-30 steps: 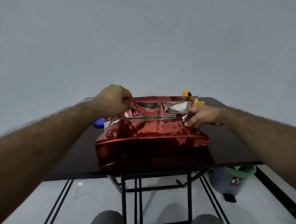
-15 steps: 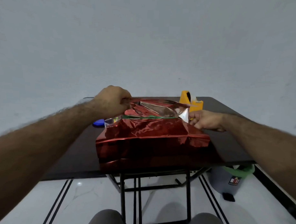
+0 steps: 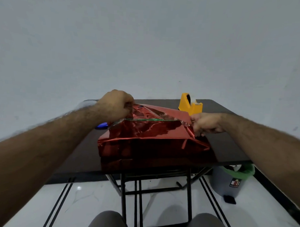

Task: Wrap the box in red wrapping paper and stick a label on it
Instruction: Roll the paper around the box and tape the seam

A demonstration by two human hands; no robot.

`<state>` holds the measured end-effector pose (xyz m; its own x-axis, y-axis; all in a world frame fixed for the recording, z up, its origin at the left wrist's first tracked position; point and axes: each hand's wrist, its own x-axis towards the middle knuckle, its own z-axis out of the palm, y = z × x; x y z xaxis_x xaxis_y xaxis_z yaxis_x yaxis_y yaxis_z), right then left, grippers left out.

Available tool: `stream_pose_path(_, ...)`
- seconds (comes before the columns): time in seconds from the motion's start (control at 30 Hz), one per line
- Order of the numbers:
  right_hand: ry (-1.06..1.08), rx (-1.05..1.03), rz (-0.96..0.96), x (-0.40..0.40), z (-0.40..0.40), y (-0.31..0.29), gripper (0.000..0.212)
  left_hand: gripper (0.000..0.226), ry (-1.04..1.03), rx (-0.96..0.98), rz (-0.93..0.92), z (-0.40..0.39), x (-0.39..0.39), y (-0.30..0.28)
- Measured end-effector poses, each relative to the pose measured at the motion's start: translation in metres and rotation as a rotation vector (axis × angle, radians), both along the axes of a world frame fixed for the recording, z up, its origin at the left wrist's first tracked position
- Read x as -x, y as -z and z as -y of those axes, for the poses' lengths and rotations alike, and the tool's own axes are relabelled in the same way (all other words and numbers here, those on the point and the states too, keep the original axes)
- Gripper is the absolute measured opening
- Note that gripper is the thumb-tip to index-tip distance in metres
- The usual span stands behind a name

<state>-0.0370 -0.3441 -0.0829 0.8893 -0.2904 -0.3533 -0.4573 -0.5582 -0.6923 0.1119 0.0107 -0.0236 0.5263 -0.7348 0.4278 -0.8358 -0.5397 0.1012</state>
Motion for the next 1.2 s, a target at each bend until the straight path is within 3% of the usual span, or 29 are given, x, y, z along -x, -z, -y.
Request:
stream_pose_path(0.17, 0.179, 0.217, 0.014, 0.002, 0.001, 0.002, 0.014, 0.006, -0.018, -0.005, 0.028, 0.0, 0.001, 0.001)
stream_pose_path(0.27, 0.281, 0.619, 0.07, 0.002, 0.009, -0.004, 0.019, 0.016, -0.015, 0.01, 0.025, 0.0, 0.003, 0.003)
stream_pose_path(0.33, 0.414, 0.736, 0.438, 0.0, 0.001, -0.015, 0.02, 0.017, -0.013, 0.02, 0.018, 0.0, 0.004, 0.003)
stream_pose_path(0.4, 0.383, 0.539, 0.956, 0.001, -0.029, -0.028, 0.027, 0.012, -0.007, 0.03, 0.013, 0.002, 0.006, 0.003)
stream_pose_path(0.43, 0.263, 0.498, 1.072, 0.003, -0.049, -0.036, 0.037, 0.009, -0.002, 0.034, 0.018, 0.001, 0.008, 0.003)
stream_pose_path(0.47, 0.11, 0.526, 1.062, 0.004, -0.07, -0.045, 0.053, 0.008, 0.005, 0.036, 0.023, 0.002, 0.01, 0.003)
stream_pose_path(0.57, -0.329, 0.673, 0.713, 0.006, -0.128, -0.058, 0.114, 0.012, 0.02, 0.016, 0.038, 0.0, 0.018, 0.002)
stream_pose_path(0.67, -0.456, 0.751, 0.463, -0.004, -0.154, -0.059, 0.131, 0.018, 0.025, -0.023, 0.064, -0.003, 0.026, 0.0)
stream_pose_path(0.73, -0.441, 0.739, 0.445, -0.009, -0.159, -0.058, 0.11, 0.019, 0.019, -0.028, 0.081, -0.002, 0.028, 0.002)
stream_pose_path(0.77, -0.461, 0.818, 0.56, -0.01, -0.159, -0.058, 0.091, 0.019, 0.007, -0.021, 0.077, -0.001, 0.028, 0.004)
stream_pose_path(0.83, -0.553, 1.02, 1.05, -0.01, -0.156, -0.05, 0.051, 0.017, -0.036, 0.001, 0.038, 0.002, 0.028, 0.004)
stream_pose_path(0.87, -0.64, 1.071, 1.241, -0.007, -0.157, -0.047, 0.041, 0.015, -0.061, 0.013, 0.01, 0.005, 0.026, 0.004)
stream_pose_path(0.9, -0.729, 1.102, 1.284, -0.005, -0.158, -0.043, 0.04, 0.014, -0.084, 0.021, -0.018, 0.008, 0.025, 0.002)
stream_pose_path(0.97, -0.783, 1.165, 1.026, -0.004, -0.165, -0.037, 0.055, 0.016, -0.117, 0.039, -0.069, 0.011, 0.021, -0.001)
stream_pose_path(1.03, -0.659, 1.204, 0.727, -0.006, -0.17, -0.035, 0.078, 0.016, -0.133, 0.057, -0.121, 0.015, 0.016, -0.004)
stream_pose_path(1.13, -0.456, 1.085, 0.488, -0.009, -0.167, -0.036, 0.103, 0.014, -0.144, 0.075, -0.159, 0.019, 0.01, -0.004)
stream_pose_path(1.2, -0.431, 1.096, 0.376, -0.009, -0.164, -0.038, 0.112, 0.014, -0.156, 0.078, -0.151, 0.02, 0.009, -0.004)
